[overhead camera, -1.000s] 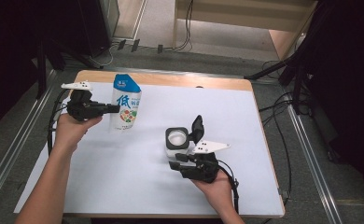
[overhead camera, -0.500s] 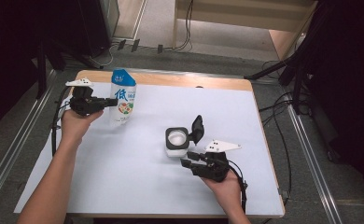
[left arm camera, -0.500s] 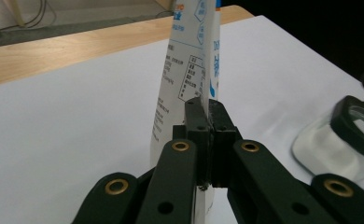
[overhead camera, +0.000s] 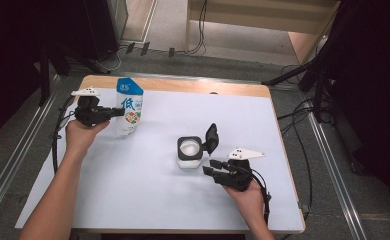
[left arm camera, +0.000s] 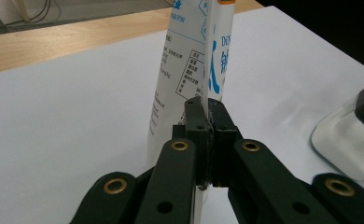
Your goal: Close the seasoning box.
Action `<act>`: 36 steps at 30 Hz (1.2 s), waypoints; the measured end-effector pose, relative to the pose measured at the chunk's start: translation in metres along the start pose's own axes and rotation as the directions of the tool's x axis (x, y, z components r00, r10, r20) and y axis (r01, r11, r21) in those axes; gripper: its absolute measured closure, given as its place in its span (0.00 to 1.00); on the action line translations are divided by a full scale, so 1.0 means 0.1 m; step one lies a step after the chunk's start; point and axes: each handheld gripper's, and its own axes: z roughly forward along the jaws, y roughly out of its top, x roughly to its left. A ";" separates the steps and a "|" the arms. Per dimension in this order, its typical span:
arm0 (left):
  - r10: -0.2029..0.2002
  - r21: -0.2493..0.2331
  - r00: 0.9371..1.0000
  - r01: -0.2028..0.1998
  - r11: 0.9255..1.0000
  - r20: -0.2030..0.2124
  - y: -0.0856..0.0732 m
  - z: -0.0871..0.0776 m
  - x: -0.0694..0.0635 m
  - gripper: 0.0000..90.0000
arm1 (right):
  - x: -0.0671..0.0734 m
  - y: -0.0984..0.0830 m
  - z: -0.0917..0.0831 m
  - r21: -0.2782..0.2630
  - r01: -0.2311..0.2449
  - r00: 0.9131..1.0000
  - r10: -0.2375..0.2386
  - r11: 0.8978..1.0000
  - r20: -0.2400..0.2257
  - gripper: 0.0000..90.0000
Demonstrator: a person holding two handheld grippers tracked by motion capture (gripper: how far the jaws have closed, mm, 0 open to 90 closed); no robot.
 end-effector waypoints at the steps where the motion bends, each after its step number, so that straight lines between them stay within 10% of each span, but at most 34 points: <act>1: 0.004 0.006 1.000 -0.004 1.000 0.005 -0.01 -0.01 0.00 1.00 | -0.02 0.00 0.00 0.000 0.001 1.000 -0.001 1.000 0.001 0.66; 22: 0.009 0.016 1.000 -0.009 1.000 0.001 -0.34 -0.15 -0.05 0.89 | -0.32 0.15 -0.12 -0.046 -0.006 0.998 0.009 0.999 0.062 0.67; 36: 0.015 0.024 1.000 -0.015 1.000 -0.008 -0.35 -0.22 -0.09 0.56 | -0.39 0.21 -0.12 -0.061 -0.015 0.997 0.019 0.998 0.072 0.68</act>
